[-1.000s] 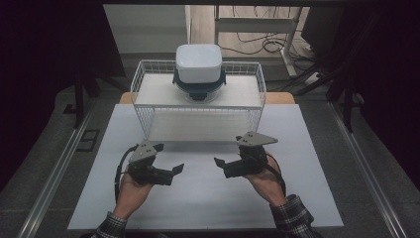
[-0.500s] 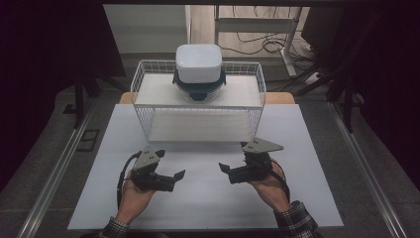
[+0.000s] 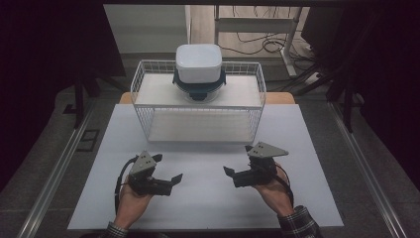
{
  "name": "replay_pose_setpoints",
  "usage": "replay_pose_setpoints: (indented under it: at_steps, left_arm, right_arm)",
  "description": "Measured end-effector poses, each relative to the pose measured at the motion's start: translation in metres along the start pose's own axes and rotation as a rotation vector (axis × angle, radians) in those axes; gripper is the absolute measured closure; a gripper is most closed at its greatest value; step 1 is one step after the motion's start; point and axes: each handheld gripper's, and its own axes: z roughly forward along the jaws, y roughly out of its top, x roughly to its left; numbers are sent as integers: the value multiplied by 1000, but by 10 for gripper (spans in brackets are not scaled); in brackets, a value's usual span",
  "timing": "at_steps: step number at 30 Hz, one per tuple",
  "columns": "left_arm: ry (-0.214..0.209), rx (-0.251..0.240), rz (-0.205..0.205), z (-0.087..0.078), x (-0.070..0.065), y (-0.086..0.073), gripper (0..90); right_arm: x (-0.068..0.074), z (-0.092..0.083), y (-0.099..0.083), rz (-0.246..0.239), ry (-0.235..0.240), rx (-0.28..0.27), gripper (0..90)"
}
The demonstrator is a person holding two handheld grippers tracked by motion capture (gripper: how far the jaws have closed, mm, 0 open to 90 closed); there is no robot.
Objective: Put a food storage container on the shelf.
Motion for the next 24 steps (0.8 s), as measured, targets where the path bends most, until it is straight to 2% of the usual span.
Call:
replay_pose_setpoints:
  at_steps: [7,24]
  left_arm:
    - [10,0,-23,-6,3,-10,28]
    - [35,-3,-35,-21,4,-22,30]
  right_arm:
    - [1,-1,-8,4,-3,11,0]
    - [2,-12,-18,18,-12,8,0]
